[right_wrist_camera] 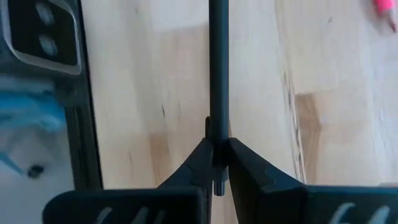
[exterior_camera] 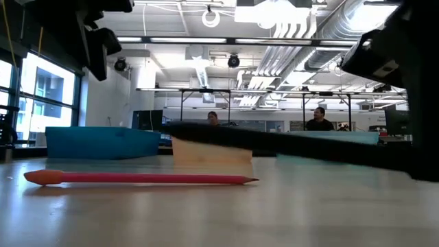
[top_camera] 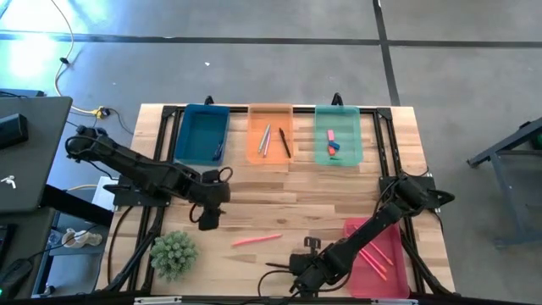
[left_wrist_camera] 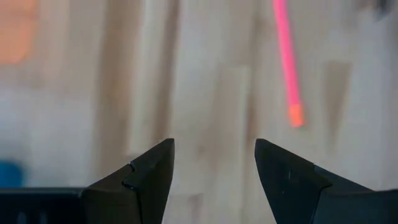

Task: Sort crayons/erasers/pens/pencils in bins
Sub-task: Put the black ballpen into the orange bin

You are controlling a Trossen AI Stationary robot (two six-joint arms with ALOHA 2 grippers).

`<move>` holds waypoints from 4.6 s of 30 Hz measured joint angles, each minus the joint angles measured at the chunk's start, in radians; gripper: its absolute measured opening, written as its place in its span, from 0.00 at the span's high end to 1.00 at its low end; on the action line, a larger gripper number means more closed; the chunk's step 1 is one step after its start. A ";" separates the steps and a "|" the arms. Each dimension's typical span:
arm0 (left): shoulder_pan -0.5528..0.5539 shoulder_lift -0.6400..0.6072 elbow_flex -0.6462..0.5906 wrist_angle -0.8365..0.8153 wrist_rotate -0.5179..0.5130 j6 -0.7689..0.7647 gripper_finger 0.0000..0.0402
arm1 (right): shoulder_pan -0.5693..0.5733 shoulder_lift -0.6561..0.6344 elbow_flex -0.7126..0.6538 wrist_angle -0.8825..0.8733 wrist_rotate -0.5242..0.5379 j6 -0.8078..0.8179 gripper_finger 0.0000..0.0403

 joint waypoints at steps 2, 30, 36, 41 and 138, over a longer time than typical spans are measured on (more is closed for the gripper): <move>0.001 -0.032 -0.054 0.101 0.049 -0.021 0.47 | -0.002 -0.003 0.000 0.017 0.022 0.032 0.95; -0.039 -0.073 -0.200 0.679 0.275 0.055 0.47 | -0.037 -0.096 0.004 0.260 0.419 0.223 0.96; -0.039 -0.073 -0.200 0.809 0.274 0.055 0.47 | -0.041 -0.127 0.004 0.287 0.533 0.222 0.96; -0.039 -0.073 -0.200 0.976 0.246 0.037 0.47 | -0.046 -0.129 0.004 0.375 0.605 0.173 0.96; 1.012 -0.400 -0.126 0.137 0.202 0.336 0.95 | -0.588 -0.266 0.004 0.382 0.380 -0.403 0.65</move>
